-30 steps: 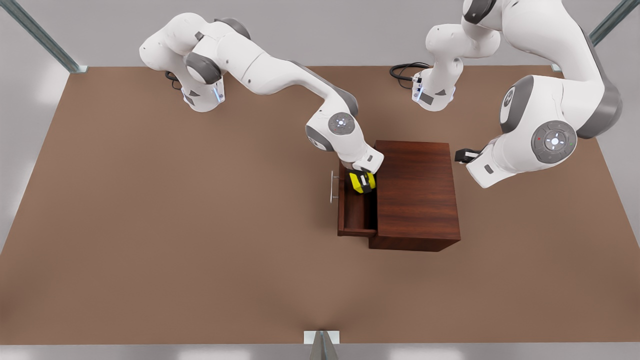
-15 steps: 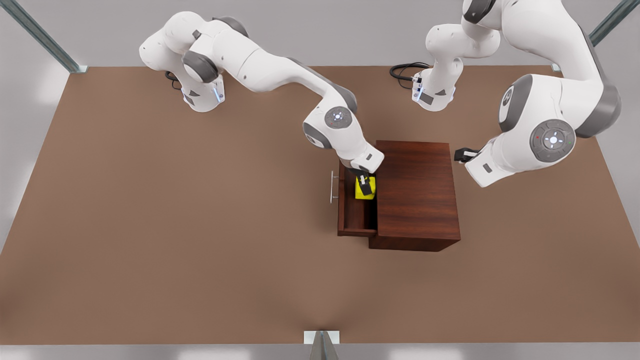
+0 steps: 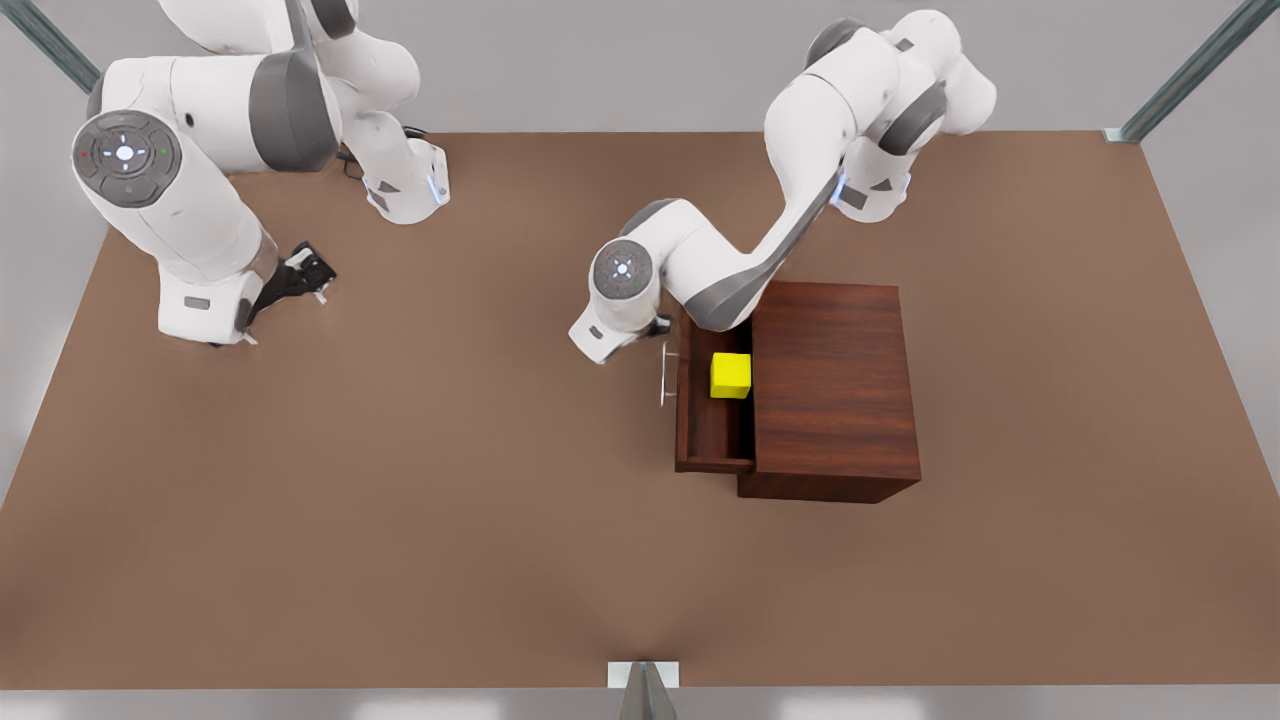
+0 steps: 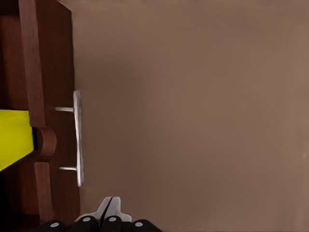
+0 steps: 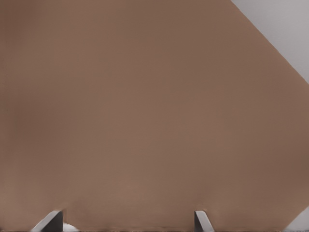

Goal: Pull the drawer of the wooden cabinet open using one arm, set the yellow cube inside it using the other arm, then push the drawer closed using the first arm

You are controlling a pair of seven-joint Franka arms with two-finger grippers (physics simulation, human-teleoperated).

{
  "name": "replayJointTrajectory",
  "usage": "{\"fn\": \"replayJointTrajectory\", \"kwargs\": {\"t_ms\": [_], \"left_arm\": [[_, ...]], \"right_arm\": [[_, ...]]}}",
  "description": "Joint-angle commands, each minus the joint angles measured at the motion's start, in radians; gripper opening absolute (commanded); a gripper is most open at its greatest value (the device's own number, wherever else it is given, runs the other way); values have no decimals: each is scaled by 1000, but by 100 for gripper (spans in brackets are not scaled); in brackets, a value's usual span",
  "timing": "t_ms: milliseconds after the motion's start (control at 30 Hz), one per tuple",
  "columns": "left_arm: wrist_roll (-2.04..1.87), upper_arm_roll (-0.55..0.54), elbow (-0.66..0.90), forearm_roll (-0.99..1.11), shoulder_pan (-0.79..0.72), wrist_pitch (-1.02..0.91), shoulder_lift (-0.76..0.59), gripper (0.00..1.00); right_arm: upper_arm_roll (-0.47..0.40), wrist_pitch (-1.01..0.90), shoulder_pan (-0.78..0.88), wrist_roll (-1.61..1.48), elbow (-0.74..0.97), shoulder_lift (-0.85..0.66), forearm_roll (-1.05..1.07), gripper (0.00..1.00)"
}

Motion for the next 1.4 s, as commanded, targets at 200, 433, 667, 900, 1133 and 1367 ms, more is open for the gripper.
{"fn": "replayJointTrajectory", "kwargs": {"t_ms": [200,433,667,900,1133,1367], "left_arm": [[-2249,34,-101,79,27,361,66,21],[-2252,30,-209,89,33,357,47,21],[-2236,4,-276,108,67,347,17,21],[-2213,-76,-284,166,163,341,17,21],[-2128,-211,-331,250,297,320,3,21],[-2025,-237,-388,252,349,321,-28,21]], "right_arm": [[71,-85,-88,576,-125,-84,47,100],[78,-87,-86,565,-127,-75,58,100],[78,-96,-83,565,-127,-67,58,100],[78,-97,-80,565,-127,-61,58,100],[80,-97,-73,565,-127,-59,58,100],[80,-100,-65,565,-127,-58,66,100]]}}
